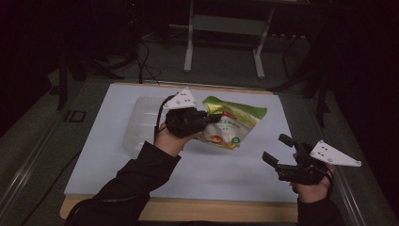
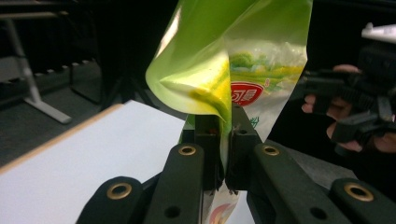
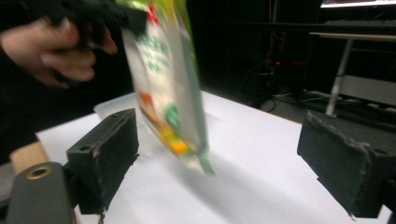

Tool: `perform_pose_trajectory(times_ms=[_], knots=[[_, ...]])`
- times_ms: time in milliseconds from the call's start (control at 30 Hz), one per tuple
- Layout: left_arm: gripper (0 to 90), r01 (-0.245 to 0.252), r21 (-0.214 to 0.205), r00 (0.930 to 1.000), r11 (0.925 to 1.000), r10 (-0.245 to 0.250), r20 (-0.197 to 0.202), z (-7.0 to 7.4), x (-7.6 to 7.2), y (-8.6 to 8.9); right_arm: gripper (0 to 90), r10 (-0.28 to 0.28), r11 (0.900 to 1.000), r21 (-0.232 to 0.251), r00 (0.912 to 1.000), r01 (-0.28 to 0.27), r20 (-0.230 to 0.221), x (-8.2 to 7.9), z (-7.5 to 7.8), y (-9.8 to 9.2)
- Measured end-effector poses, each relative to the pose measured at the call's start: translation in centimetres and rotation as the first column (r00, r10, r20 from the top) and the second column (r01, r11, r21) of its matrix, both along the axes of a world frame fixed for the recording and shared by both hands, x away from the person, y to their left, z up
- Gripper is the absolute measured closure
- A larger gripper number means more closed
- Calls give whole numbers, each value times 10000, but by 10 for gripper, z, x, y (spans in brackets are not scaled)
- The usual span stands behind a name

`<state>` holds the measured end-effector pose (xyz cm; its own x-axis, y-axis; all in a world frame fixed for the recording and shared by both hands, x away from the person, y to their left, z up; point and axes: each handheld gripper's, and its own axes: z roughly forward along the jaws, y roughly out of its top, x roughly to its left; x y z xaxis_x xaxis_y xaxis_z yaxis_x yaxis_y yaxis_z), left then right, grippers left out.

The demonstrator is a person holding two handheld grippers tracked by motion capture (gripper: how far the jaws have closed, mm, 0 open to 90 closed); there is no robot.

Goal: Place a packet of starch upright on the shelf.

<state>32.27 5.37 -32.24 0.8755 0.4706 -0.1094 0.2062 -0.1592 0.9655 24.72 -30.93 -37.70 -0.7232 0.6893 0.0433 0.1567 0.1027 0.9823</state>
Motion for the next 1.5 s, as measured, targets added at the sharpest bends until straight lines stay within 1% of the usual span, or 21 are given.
perform_pose_trajectory(times_ms=[33, 133, 233, 267, 300, 400, 467, 567, 633, 767, 867, 900, 1000, 1033, 1133, 1167, 1200, 1233, 1400, 1467, 1500], knots=[[863, -61, -93, 10000, 9999, 61, -18, 3, 1, 5, 114, 1, 9998, -195, 10000, -1, 13, 0, 0, 0], [862, -230, -244, 9997, 9994, 230, -6, 10, 2, 21, 115, -17, 9997, -239, 10000, 19, 93, 1, -3, 0], [863, -389, -252, 9992, 9989, 390, 36, 15, 2, 36, 114, -69, 9992, -385, 9999, 75, 156, 2, -6, 1], [863, -474, -230, 9989, 9986, 475, 50, 16, 2, 41, 114, -251, 9984, -501, 9996, 258, 145, 3, -7, 1], [863, -539, -246, 9985, 9982, 539, 23, 17, 2, 46, 114, -388, 9977, -555, 9992, 395, 134, 3, -8, 1], [863, -705, -322, 9975, 9970, 703, -60, 15, 2, 61, 114, -478, 9963, -720, 9989, 479, 27, 5, -12, 3], [863, -843, -354, 9964, 9958, 839, -133, 13, 3, 72, 114, -364, 9969, -705, 9993, 356, -103, 6, -14, 5], [863, -1030, -370, 9944, 9940, 1020, -273, 8, 3, 87, 114, -385, 9964, -764, 9991, 370, -189, 7, -18, 6], [863, -1038, -468, 9941, 9935, 1022, -355, 4, 4, 97, 114, -376, 9961, -803, 9989, 353, -275, 8, -19, 8], [863, -1139, -519, 9923, 9921, 1110, -548, -7, 4, 116, 114, -344, 9957, -876, 9986, 308, -397, 10, -23, 9], [864, -1299, -580, 9895, 9898, 1256, -720, -16, 5, 129, 114, -353, 9956, -880, 9982, 310, -485, 11, -24, 10], [863, -1392, -614, 9875, 9884, 1340, -826, -19, 5, 132, 114, -358, 9955, -894, 9981, 311, -509, 11, -25, 10], [863, -1582, -648, 9836, 9853, 1515, -979, -28, 6, 143, 115, -355, 9952, -934, 9976, 299, -593, 12, -26, 11], [863, -1582, -648, 9836, 9853, 1515, -979, -28, 6, 143, 115, -355, 9952, -934, 9976, 299, -593, 12, -26, 11], [863, -1721, -844, 9784, 9814, 1604, -1304, -39, 9, 154, 115, -329, 9951, -948, 9971, 262, -691, 13, -28, 12], [863, -1788, -894, 9758, 9798, 1650, -1433, -43, 10, 158, 129, -306, 9954, -923, 9967, 236, -751, 13, -28, 12], [863, -1823, -866, 9736, 9794, 1675, -1552, -48, 11, 161, 131, -290, 9956, -915, 9962, 215, -816, 14, -29, 12], [864, -1868, -829, 9730, 9789, 1727, -1531, -51, 12, 162, 132, -286, 9953, -941, 9963, 209, -809, 14, -29, 12], [864, -1934, -962, 9667, 9764, 1728, -1888, -71, 16, 175, 131, -316, 9956, -907, 9960, 240, -833, 14, -30, 11], [864, -2110, -1100, 9599, 9713, 1847, -2109, -78, 17, 181, 131, -338, 9956, -904, 9959, 261, -844, 15, -30, 11], [864, -2145, -1128, 9583, 9702, 1867, -2164, -80, 18, 183, 131, -334, 9957, -896, 9956, 256, -870, 15, -31, 11]])
